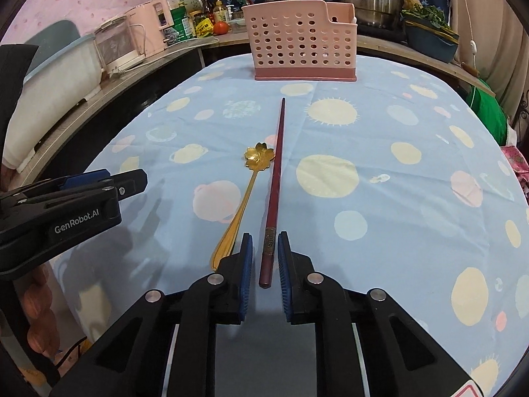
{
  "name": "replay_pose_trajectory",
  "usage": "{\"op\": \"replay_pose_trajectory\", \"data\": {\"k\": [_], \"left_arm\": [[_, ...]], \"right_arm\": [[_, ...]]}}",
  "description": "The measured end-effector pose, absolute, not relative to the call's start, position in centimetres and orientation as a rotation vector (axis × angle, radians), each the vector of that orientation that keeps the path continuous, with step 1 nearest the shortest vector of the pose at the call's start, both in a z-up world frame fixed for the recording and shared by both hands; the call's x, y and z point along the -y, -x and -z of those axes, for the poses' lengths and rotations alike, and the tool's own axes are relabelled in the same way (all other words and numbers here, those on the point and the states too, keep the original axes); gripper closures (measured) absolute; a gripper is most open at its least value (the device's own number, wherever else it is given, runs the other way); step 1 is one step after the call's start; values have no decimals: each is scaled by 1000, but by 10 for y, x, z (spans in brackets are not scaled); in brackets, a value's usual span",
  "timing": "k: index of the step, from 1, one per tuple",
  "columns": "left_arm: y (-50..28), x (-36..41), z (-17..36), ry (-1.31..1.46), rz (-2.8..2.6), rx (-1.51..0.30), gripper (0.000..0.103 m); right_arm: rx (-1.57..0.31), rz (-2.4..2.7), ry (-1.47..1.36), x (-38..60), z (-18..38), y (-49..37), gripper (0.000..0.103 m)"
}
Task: Organize utensils
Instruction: 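Grasp the dark red chopstick with the right tool while the left tool grasps the gold spoon, then lift the chopstick and spoon with both tools and carry them over the pink basket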
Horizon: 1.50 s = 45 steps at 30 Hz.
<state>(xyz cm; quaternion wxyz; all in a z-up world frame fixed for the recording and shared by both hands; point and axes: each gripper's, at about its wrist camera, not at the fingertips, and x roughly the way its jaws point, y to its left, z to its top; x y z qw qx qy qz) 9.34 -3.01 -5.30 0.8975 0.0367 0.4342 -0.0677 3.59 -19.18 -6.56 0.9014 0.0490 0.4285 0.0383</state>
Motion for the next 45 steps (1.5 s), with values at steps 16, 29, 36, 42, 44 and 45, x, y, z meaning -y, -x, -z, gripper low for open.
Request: {"op": "replay_pose_trajectory", "data": {"k": [16, 29, 36, 42, 44, 45], "left_arm": [[-79, 57, 63, -81, 245, -942, 42], [-70, 96, 76, -89, 335, -984, 40], [-68, 100, 75, -119, 333, -969, 68], [-68, 97, 73, -109, 347, -979, 91], [-68, 96, 73, -105, 350, -981, 92], [-67, 96, 72, -103, 350, -981, 92]], "right_arm": [[-873, -9, -163, 219, 69, -27, 96], [-874, 28, -230, 246, 70, -17, 96], [-871, 19, -237, 244, 71, -15, 96], [-870, 15, -240, 243, 71, -13, 96], [-869, 13, -239, 243, 70, -12, 96], [-868, 12, -239, 242, 69, -11, 96]]}}
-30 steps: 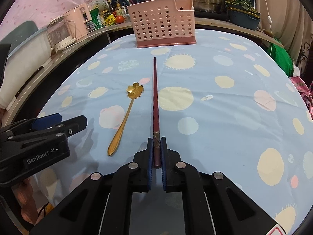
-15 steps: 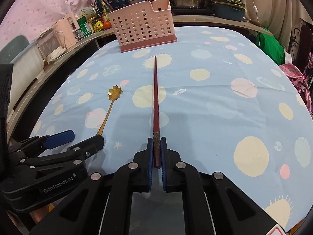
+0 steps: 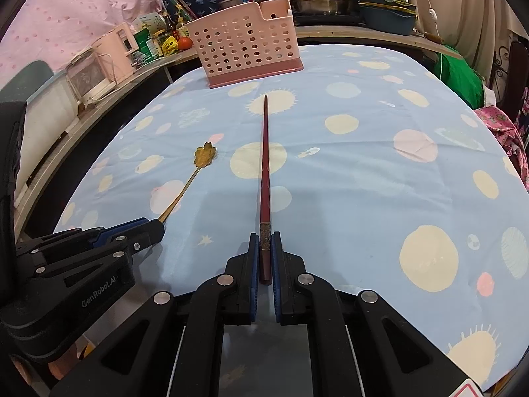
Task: Organize utensils
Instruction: 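Lift the chopstick and spoon with both tools and carry them over the pink basket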
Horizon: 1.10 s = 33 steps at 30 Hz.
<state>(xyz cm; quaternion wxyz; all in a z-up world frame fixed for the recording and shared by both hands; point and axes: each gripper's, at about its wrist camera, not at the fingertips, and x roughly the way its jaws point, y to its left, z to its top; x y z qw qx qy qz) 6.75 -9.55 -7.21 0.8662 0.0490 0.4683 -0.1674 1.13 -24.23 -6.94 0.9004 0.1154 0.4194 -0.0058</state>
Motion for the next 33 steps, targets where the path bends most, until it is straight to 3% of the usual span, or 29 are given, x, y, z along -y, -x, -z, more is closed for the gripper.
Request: {"op": "replay_pose_trajectory", "data": {"k": [13, 16, 33], "left_arm": [[-69, 71, 20, -21, 329, -880, 95], [-73, 65, 3, 2, 328, -850, 102], [-119, 39, -74, 95, 336, -739, 102]], "right_arm": [[-768, -9, -246, 241, 20, -1, 96], [-718, -15, -248, 242, -2, 1, 96], [-503, -68, -323, 276, -100, -38, 96]]}}
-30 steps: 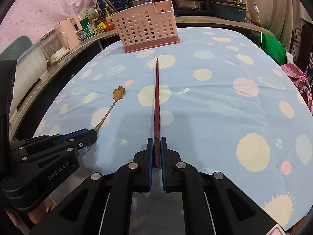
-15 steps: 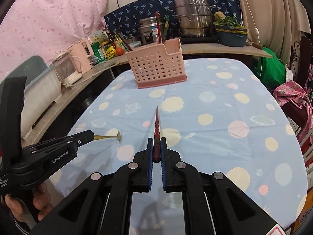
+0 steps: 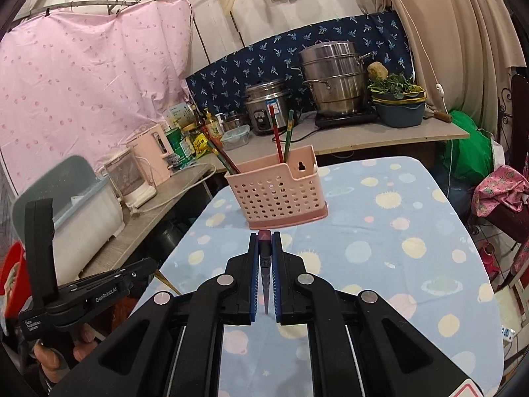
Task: Organize utensils
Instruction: 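Lift the chopstick and spoon with both tools and carry them over the pink basket, then lower both held utensils into the basket and open both tools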
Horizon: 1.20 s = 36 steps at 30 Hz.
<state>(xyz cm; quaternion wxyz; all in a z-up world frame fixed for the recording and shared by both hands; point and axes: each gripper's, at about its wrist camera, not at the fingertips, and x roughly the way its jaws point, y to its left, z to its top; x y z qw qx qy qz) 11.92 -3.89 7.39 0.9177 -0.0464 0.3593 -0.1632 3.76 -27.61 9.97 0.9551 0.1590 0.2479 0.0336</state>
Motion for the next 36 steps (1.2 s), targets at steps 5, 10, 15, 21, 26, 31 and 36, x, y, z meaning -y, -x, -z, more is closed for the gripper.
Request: {"op": "replay_pose_trajectory", "data": {"k": [5, 10, 15, 21, 26, 31, 36], "left_arm": [[-142, 36, -92, 134, 361, -735, 102], [-172, 38, -122, 163, 390, -699, 102], [-206, 45, -158, 161, 392, -636, 102], [-250, 62, -197, 165, 396, -563, 102], [-283, 77, -209, 155, 391, -519, 102], [-311, 87, -200, 149, 385, -532, 102], [-331, 96, -184, 146, 393, -562, 102]], "right_arm": [[-468, -75, -315, 282, -121, -60, 96], [-412, -69, -313, 290, -148, -89, 96], [-346, -59, -334, 304, -178, -125, 96], [-268, -59, -398, 320, -214, -178, 96], [-227, -45, -397, 323, -228, -217, 96], [-221, -28, -361, 317, -229, -249, 96], [-234, -11, -335, 316, -222, -276, 96]]}}
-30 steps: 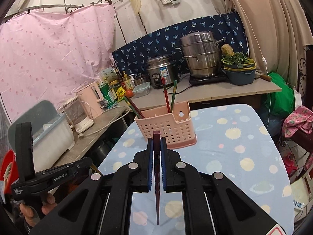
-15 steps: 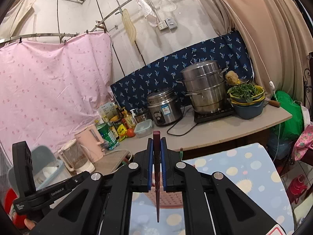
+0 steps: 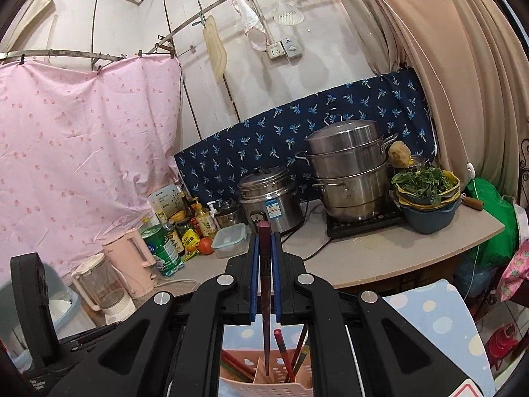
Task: Organize utensils
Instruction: 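Lower both held utensils into the basket and open both tools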
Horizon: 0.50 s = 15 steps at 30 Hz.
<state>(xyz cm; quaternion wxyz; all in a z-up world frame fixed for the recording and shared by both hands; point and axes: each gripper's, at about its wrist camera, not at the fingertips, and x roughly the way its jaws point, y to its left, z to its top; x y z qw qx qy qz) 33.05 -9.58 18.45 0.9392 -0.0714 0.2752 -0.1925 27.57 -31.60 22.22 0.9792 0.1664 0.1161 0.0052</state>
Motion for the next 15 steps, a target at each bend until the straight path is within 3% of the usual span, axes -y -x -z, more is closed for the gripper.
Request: {"op": "replay_pose_trajectory", "data": {"k": [15], "left_arm": [[-357, 106, -129, 163, 395, -679, 102]], "right_arm": [[-417, -49, -278, 295, -160, -312, 96]]}}
